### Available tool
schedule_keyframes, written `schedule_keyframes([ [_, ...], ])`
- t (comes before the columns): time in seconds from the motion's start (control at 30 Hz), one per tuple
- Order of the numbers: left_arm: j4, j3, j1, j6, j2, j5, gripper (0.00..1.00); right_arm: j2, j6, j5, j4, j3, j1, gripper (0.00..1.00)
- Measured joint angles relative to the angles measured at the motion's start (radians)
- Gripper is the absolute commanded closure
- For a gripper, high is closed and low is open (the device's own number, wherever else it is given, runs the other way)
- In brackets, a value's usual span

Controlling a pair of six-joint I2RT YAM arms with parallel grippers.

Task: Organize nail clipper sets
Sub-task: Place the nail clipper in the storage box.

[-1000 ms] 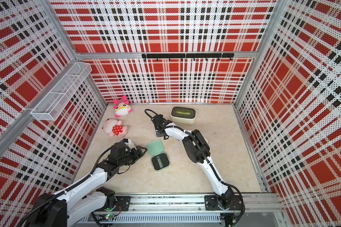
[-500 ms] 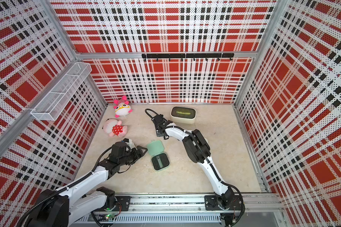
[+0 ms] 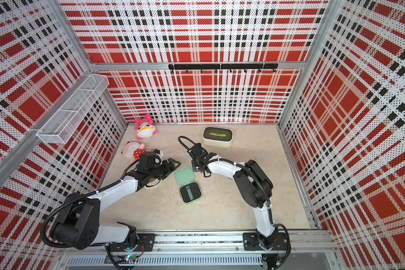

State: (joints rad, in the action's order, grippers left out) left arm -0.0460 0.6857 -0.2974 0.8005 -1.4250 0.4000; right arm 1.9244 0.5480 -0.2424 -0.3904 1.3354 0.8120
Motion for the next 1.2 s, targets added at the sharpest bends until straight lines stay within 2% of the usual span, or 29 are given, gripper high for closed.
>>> schedule_keyframes([
  [0.2, -0.058, 0.019, -0.040, 0.010, -0.101, 0.016, 0.21, -0.113, 0.048, -0.011, 0.106, -0.185, 0.121, 0.86],
  [0.47, -0.122, 0.002, -0.053, 0.026, -0.159, 0.018, 0.22, -0.124, 0.098, -0.027, 0.206, -0.281, 0.212, 0.87],
  [1.2, -0.175, -0.063, -0.043, 0.028, -0.168, 0.006, 0.23, -0.124, 0.126, -0.050, 0.283, -0.360, 0.227, 0.87],
])
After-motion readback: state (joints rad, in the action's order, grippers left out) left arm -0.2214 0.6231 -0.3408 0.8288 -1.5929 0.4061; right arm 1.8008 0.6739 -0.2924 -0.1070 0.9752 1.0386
